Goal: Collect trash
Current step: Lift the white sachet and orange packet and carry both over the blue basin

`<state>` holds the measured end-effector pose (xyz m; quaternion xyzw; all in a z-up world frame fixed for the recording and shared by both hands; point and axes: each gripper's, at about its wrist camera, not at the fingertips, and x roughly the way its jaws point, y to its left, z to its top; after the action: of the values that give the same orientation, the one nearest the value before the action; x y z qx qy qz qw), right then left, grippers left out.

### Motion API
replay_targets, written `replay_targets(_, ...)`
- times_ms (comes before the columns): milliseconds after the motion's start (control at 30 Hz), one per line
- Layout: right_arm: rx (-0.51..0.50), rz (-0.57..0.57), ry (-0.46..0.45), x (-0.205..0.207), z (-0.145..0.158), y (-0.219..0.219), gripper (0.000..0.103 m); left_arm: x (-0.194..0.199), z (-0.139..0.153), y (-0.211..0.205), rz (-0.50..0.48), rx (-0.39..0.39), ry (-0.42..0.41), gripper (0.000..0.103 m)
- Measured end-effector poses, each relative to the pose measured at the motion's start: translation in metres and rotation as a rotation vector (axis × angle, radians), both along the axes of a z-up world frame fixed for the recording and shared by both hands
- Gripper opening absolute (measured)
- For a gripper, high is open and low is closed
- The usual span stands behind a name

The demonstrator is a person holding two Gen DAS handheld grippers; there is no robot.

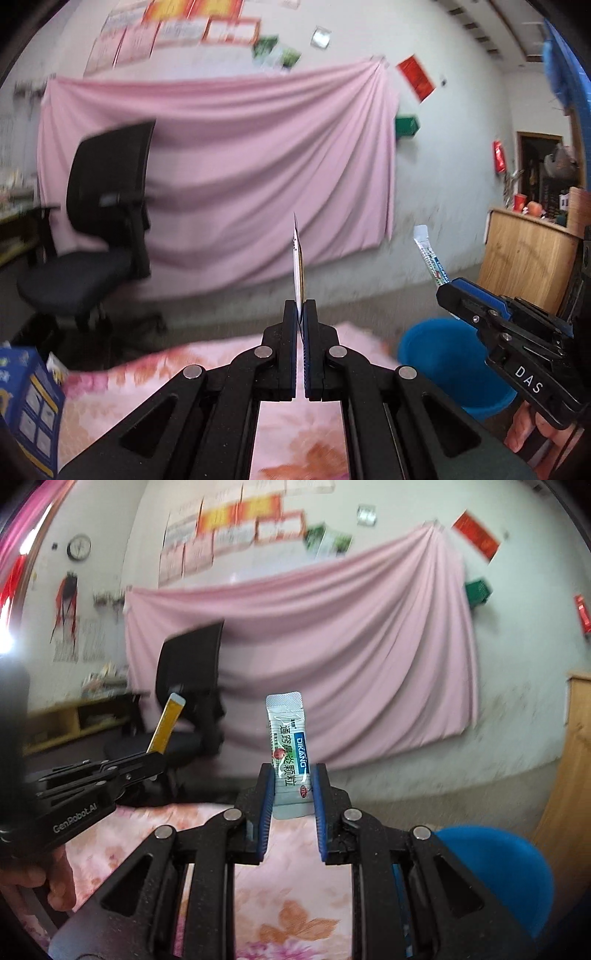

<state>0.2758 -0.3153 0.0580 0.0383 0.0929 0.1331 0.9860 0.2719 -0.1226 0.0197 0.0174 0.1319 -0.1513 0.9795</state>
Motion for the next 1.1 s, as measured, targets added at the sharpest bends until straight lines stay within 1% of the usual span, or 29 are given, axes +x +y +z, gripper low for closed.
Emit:
replay_targets(167, 0.003, -0.095, -0.143, -0.03, 0.016, -0.026, 0.044, -0.019, 0.025, -0.023, -0.033, -0.012, -0.131, 0.001)
replay_targets(267, -0.002, -0.146, -0.19, -0.041, 0.023, -0.04, 0.044, -0.025, 0.037, -0.041, -0.066, -0.035, -0.181, 0.001)
replay_targets(333, 0.0, -0.181, -0.212, -0.045, 0.025, -0.049, 0.044, -0.027, 0.044, -0.054, -0.093, -0.043, -0.201, 0.001)
replay_targets(500, 0.015, -0.252, -0.225, -0.056, 0.03, -0.077, 0.044, -0.038, 0.05, -0.099, -0.168, -0.021, -0.248, 0.001)
replay_targets(667, 0.009, -0.308, -0.2, -0.064, 0.022, -0.103, 0.044, -0.04, 0.049, -0.141, -0.244, 0.006, -0.255, 0.001)
replay_targets(867, 0.011, -0.35, -0.152, -0.068, 0.012, -0.128, 0.044, -0.036, 0.037, -0.181, -0.319, 0.037, -0.238, 0.001)
replay_targets(933, 0.021, -0.359, -0.124, -0.067, 0.009, -0.137, 0.044, -0.034, 0.032, -0.19, -0.334, 0.047, -0.222, 0.001)
replay_targets(1033, 0.035, -0.373, -0.073, -0.064, 0.002, -0.149, 0.044, -0.024, 0.025, -0.201, -0.355, 0.057, -0.17, 0.001)
replay_targets(1100, 0.045, -0.374, -0.022, -0.058, -0.003, -0.158, 0.044, -0.014, 0.019, -0.209, -0.377, 0.069, -0.103, 0.001)
